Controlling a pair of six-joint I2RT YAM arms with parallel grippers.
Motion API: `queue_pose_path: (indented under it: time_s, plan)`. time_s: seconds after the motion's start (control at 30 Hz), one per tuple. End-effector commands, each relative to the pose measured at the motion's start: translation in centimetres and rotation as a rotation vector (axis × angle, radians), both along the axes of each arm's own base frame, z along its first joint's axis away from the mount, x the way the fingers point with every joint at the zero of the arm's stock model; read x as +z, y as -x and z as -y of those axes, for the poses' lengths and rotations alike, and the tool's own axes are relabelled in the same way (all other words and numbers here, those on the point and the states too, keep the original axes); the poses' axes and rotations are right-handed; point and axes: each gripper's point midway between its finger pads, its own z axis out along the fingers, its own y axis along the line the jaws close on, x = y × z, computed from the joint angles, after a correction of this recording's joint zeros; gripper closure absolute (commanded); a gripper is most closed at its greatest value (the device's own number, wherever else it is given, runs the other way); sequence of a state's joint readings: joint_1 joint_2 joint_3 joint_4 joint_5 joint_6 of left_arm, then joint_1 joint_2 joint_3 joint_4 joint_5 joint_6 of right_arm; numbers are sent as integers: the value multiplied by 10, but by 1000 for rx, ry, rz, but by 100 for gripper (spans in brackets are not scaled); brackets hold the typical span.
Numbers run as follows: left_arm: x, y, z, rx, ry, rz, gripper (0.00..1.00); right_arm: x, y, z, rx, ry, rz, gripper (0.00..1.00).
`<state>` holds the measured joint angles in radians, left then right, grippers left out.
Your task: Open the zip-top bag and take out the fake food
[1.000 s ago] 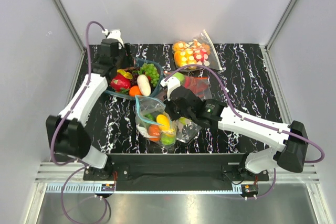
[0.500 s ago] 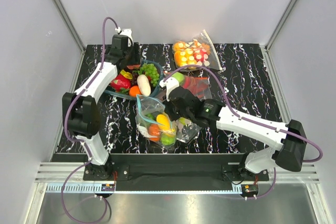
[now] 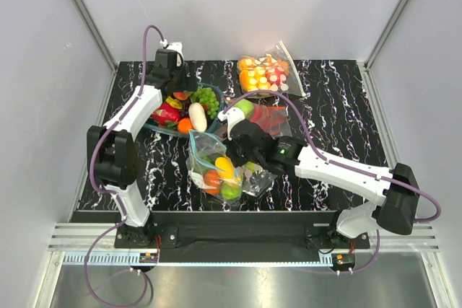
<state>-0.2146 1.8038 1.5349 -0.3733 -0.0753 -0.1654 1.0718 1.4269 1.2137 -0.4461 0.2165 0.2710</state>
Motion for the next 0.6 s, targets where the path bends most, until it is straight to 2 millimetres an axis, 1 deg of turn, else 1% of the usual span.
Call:
queue_pose_path:
  time_s: [0.0,0.03,0.07,0.1,0.17,0.2,0.27,0.3,0.33,0.37,0.4,0.43,0.47,0.5,0.53,0.57]
  plan:
    - [8,-1,-5,13,2,18,7,20,2,-3,-3,-52,13,99]
    - [11,0,-5,16,5,25,7,20,2,-2,-4,-52,14,99]
    - [24,4,-5,15,14,52,7,21,2,-1,-7,-54,16,100]
    - [28,6,-4,13,23,66,7,22,1,0,-9,-55,18,100]
    - [48,12,-1,0,51,109,7,25,1,0,-10,-52,25,99]
    - [75,21,0,-12,72,164,7,24,0,1,-13,-47,26,99]
    - [97,34,9,-49,105,207,8,28,-1,0,-13,-53,31,100]
    - [127,51,12,-69,122,271,8,28,-1,0,-15,-52,32,100]
    - [133,62,20,-116,134,285,8,30,-2,-1,-15,-55,36,100]
    - [143,74,25,-144,138,311,8,31,-3,0,-20,-55,38,99]
    - [153,87,36,-187,143,339,8,32,-3,0,-22,-57,38,100]
    - [178,109,38,-227,148,408,8,33,-4,0,-29,-60,40,100]
    - [172,121,42,-255,147,401,8,34,-4,1,-31,-65,42,99]
    - [173,135,53,-302,157,399,8,36,-5,1,-36,-65,48,99]
    - [183,157,58,-361,175,425,8,37,-5,1,-38,-62,49,100]
    - [170,168,64,-394,178,388,8,38,-5,2,-40,-63,49,100]
